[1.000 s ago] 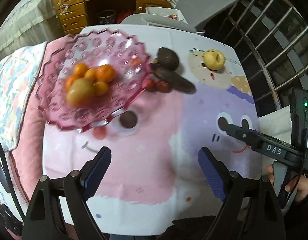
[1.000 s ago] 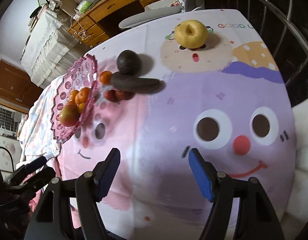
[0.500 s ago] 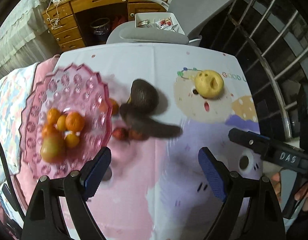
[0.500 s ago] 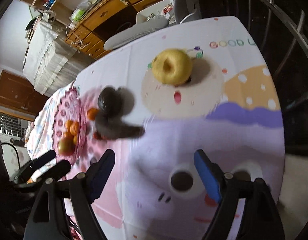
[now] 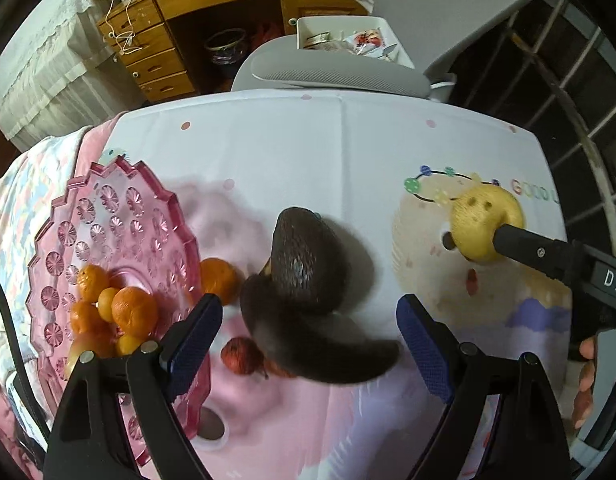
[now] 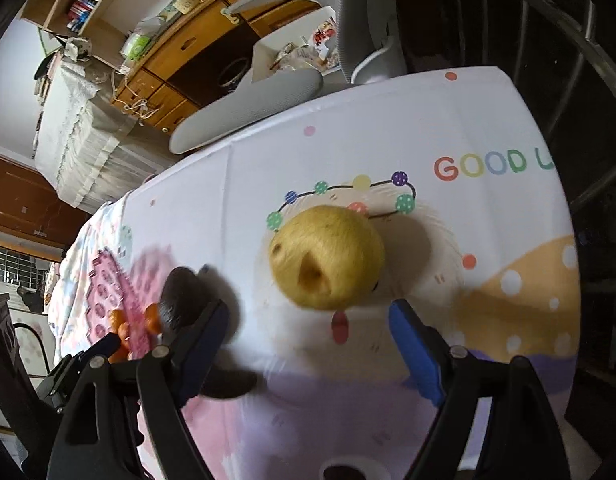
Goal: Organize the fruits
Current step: 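Grasp the avocado with the left tool while the right tool grasps the yellow pear, then carry the avocado and pear over the pink bowl and open both tools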
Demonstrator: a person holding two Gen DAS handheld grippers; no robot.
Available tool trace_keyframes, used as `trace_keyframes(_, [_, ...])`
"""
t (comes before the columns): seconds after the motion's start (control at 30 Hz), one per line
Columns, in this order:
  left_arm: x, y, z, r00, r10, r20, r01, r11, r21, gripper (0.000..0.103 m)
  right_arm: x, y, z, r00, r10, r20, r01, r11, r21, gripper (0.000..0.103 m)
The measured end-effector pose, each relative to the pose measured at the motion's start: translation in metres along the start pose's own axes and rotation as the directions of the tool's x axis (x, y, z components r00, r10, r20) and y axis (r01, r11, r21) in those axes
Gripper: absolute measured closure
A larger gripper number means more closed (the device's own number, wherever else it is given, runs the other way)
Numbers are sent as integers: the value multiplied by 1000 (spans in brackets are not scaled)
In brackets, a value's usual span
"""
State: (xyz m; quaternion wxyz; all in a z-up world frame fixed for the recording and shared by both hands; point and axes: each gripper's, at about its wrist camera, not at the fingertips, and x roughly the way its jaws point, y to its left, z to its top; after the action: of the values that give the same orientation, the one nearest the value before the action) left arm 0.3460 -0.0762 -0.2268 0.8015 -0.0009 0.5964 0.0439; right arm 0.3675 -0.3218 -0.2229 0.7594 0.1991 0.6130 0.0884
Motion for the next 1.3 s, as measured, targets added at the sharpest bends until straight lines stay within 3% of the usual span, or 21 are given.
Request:
trace_keyframes(0.37, [32, -16, 15, 999, 50, -6, -50, 999, 10, 15, 33, -3, 11, 998, -46, -33, 45, 998, -32, 20])
trace_keyframes(0.7, [52, -31, 18, 978, 207, -10, -206, 977, 60, 16, 42, 2, 16, 996, -86, 7, 87, 992, -89, 21])
trace_keyframes(0.8, [60, -29, 19, 970, 242, -26, -240, 969, 65, 22, 43, 4, 16, 997, -78, 16, 80, 991, -112, 28])
trace_keyframes(1.0, [66, -26, 20, 970, 241, -24, -239, 969, 59, 29, 40, 0, 14, 997, -71, 19, 73, 991, -108, 29])
trace_keyframes(1.13, [68, -28, 21, 979, 203, -30, -201, 978, 62, 46, 37, -4, 7, 998, -67, 8, 67, 994, -90, 29])
trace_keyframes(1.3, [69, -31, 21, 978, 205, -30, -203, 977, 60, 47, 32, -9, -7, 998, -57, -25, 56, 997, -62, 29])
